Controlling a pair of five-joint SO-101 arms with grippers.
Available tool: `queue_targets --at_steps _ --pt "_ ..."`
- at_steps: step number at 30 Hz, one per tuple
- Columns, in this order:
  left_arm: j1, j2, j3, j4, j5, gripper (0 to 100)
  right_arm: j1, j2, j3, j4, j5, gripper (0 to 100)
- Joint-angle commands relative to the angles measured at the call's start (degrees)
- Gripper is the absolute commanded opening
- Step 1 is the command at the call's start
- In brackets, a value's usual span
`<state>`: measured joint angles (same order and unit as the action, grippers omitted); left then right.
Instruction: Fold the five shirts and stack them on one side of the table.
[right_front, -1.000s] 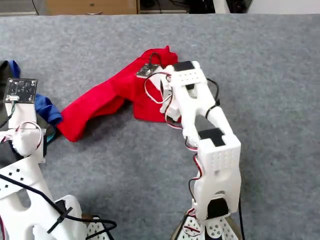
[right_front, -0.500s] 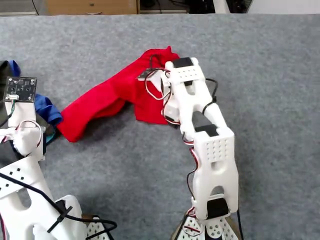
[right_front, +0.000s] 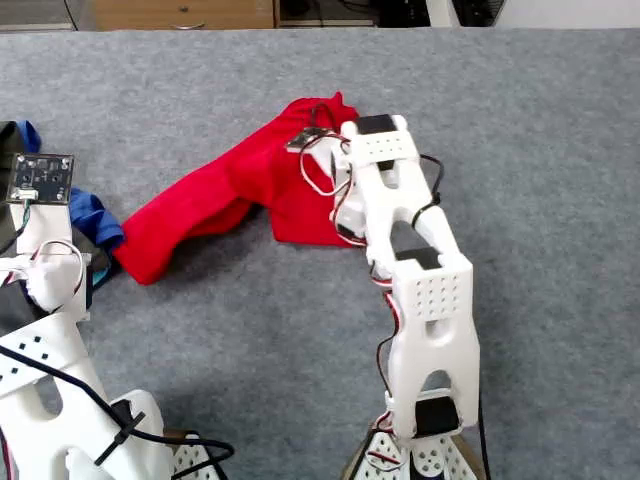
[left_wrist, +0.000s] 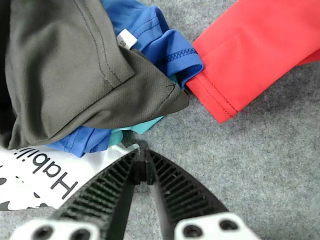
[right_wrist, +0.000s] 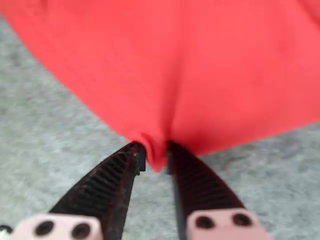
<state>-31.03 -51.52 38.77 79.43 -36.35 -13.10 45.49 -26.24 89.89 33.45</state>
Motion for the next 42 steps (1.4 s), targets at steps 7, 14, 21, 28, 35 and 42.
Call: queue_targets --at_steps 7,14,21,28,35,42 --pt "-0.4 -0.3 -0.5 -0.7 0.0 2 4.2 -0.5 -5.0 0.6 0.5 0.2" --pt "-0.4 -0.3 -2.1 -1.1 0.7 2 6.6 -4.3 -26.4 12.6 3.2 0.2" --pt "-0.2 -0.3 -3.8 -1.1 6.0 2 8.7 -18.0 -29.8 12.5 8.0 0.2" --pt "5.4 0.3 -3.2 -1.8 7.7 2 12.1 -34.9 -19.3 12.5 10.3 0.2" --pt "16.0 0.3 1.7 -1.9 13.3 17 13.7 -45.5 -4.0 12.2 10.3 0.2" --pt "29.6 0.4 9.2 -4.8 13.5 18 13.4 -48.3 3.1 12.1 9.9 0.2"
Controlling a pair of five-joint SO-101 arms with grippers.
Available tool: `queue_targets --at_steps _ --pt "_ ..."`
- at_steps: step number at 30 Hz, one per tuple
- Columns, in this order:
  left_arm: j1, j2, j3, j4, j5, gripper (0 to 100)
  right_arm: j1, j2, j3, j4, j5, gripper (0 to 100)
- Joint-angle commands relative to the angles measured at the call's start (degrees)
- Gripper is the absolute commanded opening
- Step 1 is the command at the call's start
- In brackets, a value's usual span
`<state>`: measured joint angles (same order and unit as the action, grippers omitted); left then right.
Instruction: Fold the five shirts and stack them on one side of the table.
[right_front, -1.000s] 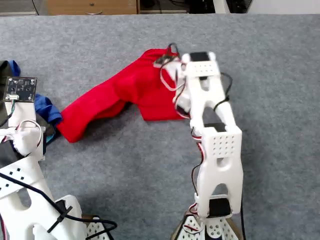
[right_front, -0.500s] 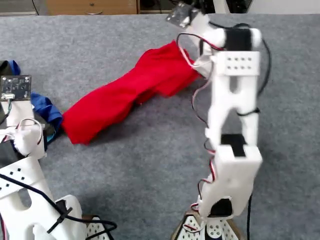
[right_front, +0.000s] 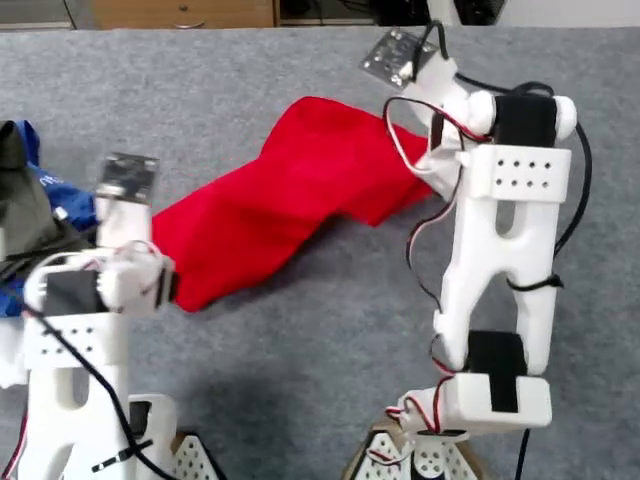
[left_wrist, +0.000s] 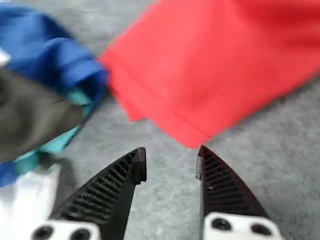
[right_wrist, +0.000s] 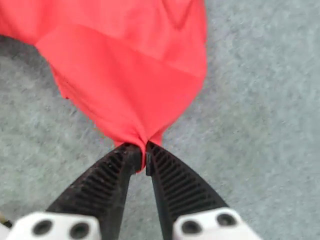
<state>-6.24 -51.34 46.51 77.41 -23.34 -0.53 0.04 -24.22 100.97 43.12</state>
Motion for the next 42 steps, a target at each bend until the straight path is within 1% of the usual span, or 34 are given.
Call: queue_targets --at_steps 1,4,8,11,15,17,21,23,25,28,30,32,36,42 --pt "5.9 0.3 2.5 -4.1 0.5 18 1.0 -2.9 1.4 1.1 0.3 0.2" --pt "8.4 3.3 4.6 -6.9 0.5 18 1.0 -2.8 1.8 1.1 0.3 0.2" --pt "9.7 12.3 4.2 -10.8 0.5 18 0.7 -2.8 2.2 1.1 0.3 0.2" --pt "9.1 20.2 1.3 -14.2 0.4 18 0.7 -2.8 2.2 1.1 0.3 0.2" --pt "9.4 29.9 -3.4 -14.8 0.4 18 0.7 -2.8 2.2 1.1 0.3 0.2" --pt "9.0 34.3 -5.2 -16.7 0.4 18 0.8 -2.8 2.2 1.1 0.3 0.2" --pt "4.5 40.2 -11.0 -22.3 0.4 18 1.0 -2.8 2.2 1.1 0.3 0.2" --pt "2.0 42.9 -15.2 -23.8 -1.0 18 1.0 -2.8 2.2 1.1 0.3 0.2" --pt "0.5 46.3 -19.6 -24.3 -3.0 18 1.0 -2.8 2.2 1.1 0.3 0.2" --pt "-1.6 52.6 -26.5 -24.2 -3.4 18 0.9 -2.8 2.2 1.1 0.3 0.2" --pt "-2.9 56.0 -31.5 -23.6 -3.6 15 0.8 -2.8 2.2 1.1 0.3 0.2" --pt "-3.4 57.3 -36.2 -19.5 -4.2 14 0.7 -2.7 2.2 1.1 0.3 0.2" --pt "-1.8 57.3 -43.3 -5.7 -8.6 13 0.7 -2.3 2.2 1.1 0.3 0.2" --pt "1.8 57.2 -51.5 10.3 -8.7 13 0.7 -2.3 2.2 1.1 0.3 0.2"
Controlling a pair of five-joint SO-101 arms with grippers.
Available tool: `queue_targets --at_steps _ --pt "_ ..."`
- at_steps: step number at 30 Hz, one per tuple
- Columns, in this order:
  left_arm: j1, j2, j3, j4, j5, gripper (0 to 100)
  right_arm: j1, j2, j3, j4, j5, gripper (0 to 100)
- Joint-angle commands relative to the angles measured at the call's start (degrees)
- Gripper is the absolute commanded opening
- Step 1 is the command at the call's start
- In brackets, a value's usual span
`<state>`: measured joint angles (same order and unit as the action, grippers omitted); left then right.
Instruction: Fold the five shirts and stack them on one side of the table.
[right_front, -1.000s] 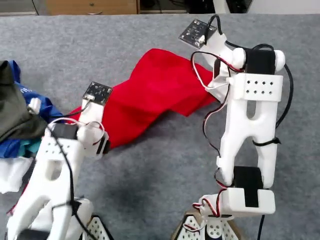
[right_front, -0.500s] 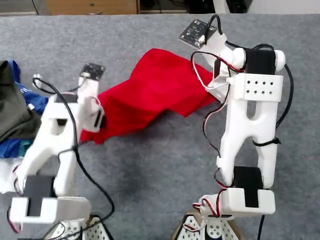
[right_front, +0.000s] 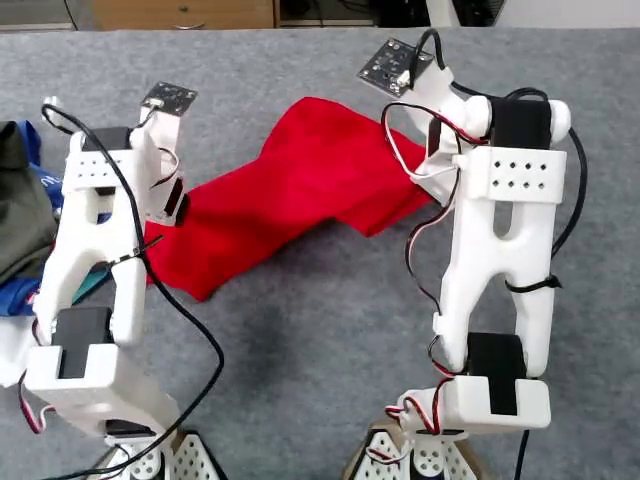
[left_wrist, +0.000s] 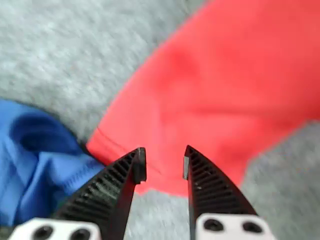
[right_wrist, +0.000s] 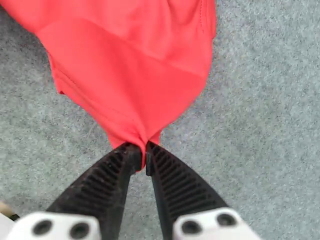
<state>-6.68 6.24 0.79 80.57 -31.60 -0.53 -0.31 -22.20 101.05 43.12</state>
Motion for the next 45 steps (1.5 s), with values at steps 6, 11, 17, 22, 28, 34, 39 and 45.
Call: queue_targets --at_steps 6,11,17,22,28,34,39,45 --pt "7.8 -0.4 -9.7 20.0 -0.4 13 0.7 -2.0 0.1 1.0 0.3 0.2" --pt "8.4 1.0 -2.9 18.0 -0.7 13 0.7 -2.0 0.1 1.0 0.3 0.2" --pt "2.9 7.1 5.8 2.3 -4.3 13 0.7 -1.9 0.2 1.0 0.3 0.2" --pt "-3.2 12.7 4.6 -7.2 -6.9 13 0.7 -1.9 0.2 1.0 0.3 0.2" --pt "-6.4 16.2 -4.9 -9.9 -6.9 13 0.7 -1.9 0.2 1.0 0.3 0.2" --pt "-6.2 15.6 -11.2 -5.5 -6.8 13 0.6 -1.9 0.2 1.0 0.3 0.2" --pt "-4.5 13.1 -16.6 5.1 -6.9 13 -0.2 -1.9 0.3 1.0 0.3 0.2" --pt "-0.1 7.4 -17.7 13.3 -6.9 13 -1.6 -1.9 2.4 -0.4 0.3 0.2"
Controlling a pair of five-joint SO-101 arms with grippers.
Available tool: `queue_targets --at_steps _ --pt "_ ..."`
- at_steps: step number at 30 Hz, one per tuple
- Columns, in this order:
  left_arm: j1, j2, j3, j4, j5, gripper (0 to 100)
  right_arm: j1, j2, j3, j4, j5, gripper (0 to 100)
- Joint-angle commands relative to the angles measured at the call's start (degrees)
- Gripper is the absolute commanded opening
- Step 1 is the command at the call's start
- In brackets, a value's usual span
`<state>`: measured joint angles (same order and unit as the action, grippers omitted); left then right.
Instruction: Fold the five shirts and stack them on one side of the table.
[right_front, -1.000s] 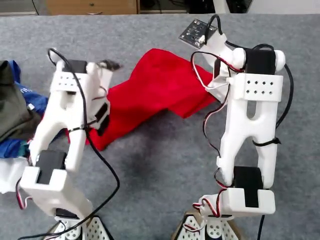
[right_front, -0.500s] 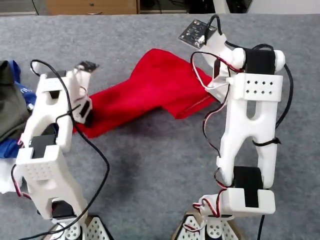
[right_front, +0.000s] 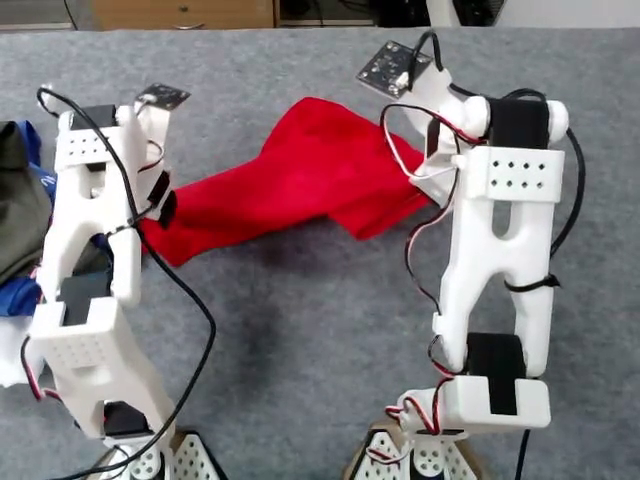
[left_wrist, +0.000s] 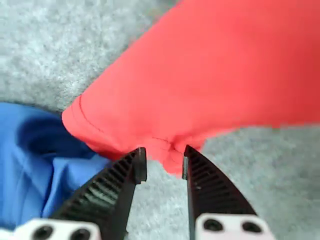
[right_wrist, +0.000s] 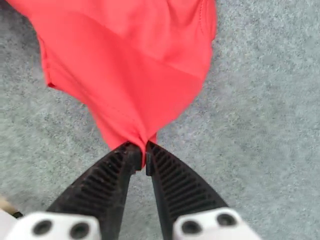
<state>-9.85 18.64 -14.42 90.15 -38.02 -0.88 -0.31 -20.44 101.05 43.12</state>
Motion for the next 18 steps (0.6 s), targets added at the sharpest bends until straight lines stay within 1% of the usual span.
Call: queue_targets --at_steps 1,3,6,8,12,16,18 --pt "4.2 -6.0 -2.2 5.5 -0.5 13 -1.4 -1.9 1.0 -0.7 0.3 0.2" --pt "7.0 -7.6 -1.1 8.2 -0.5 13 -1.4 -1.9 1.3 -1.2 0.2 0.2" --pt "9.8 -8.7 2.5 8.4 -0.4 13 -1.4 -1.9 0.8 -1.5 0.2 0.2" --pt "10.0 -8.2 5.3 5.7 -0.5 13 -1.4 -1.9 0.7 -1.5 0.2 0.2" --pt "8.4 -4.6 11.5 -2.8 -0.9 14 -1.1 -2.0 1.1 -1.2 0.2 0.2" --pt "5.5 0.6 12.0 -7.6 -4.3 14 -1.1 -2.0 1.2 -1.1 0.2 0.2" --pt "3.8 3.1 11.0 -9.5 -4.6 14 -1.1 -2.0 1.2 -1.1 0.2 0.2"
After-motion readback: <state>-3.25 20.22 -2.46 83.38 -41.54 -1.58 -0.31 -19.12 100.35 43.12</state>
